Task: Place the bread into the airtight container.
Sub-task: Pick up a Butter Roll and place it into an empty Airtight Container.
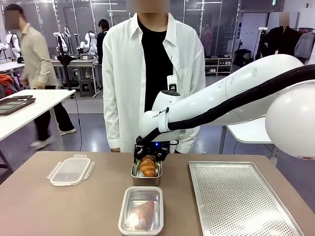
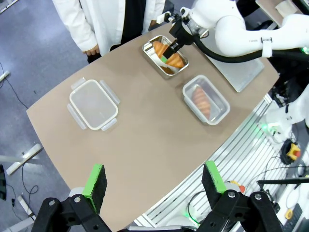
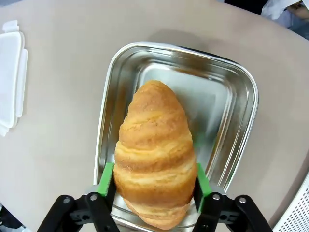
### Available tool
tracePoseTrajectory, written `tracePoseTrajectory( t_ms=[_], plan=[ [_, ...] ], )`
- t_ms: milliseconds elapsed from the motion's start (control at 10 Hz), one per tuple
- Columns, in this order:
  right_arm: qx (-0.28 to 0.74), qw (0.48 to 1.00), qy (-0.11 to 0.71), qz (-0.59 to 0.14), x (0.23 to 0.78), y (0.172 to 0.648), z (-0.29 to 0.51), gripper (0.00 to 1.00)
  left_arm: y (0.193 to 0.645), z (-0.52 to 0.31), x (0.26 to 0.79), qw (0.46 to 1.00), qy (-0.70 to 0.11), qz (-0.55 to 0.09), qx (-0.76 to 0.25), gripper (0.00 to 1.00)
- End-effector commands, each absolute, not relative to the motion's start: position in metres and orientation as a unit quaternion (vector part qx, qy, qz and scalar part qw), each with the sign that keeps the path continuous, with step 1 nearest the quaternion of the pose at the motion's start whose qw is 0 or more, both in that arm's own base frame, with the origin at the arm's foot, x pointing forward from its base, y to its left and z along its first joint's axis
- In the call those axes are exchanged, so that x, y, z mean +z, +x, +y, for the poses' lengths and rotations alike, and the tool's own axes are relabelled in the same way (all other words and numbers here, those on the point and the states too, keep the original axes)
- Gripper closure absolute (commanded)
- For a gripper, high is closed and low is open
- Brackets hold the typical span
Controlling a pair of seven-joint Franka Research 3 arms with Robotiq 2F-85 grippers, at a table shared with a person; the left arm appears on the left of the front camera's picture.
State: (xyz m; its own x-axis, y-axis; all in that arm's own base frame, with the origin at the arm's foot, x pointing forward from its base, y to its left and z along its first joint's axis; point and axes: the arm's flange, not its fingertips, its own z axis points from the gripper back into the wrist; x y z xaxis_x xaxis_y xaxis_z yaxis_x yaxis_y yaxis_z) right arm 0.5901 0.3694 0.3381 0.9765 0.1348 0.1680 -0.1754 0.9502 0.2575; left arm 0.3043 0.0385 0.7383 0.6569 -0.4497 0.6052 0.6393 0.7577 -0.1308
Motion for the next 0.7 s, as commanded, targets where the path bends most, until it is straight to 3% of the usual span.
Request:
tracePoseTrajectory(
  t_ms=[0,600],
  plan=[
    [0.081,0.985,0.126,-0.089,0.3455,0.5882,0.3712,0.00,0.3039,0.0392,0.7390,0.890,-0.171,-0.280,-0.316,0.00],
    [0.086,0.984,0.134,-0.082,0.3450,0.5897,0.3722,0.00,0.3039,0.0392,0.7390,0.890,-0.171,-0.280,-0.316,0.00]
  ],
)
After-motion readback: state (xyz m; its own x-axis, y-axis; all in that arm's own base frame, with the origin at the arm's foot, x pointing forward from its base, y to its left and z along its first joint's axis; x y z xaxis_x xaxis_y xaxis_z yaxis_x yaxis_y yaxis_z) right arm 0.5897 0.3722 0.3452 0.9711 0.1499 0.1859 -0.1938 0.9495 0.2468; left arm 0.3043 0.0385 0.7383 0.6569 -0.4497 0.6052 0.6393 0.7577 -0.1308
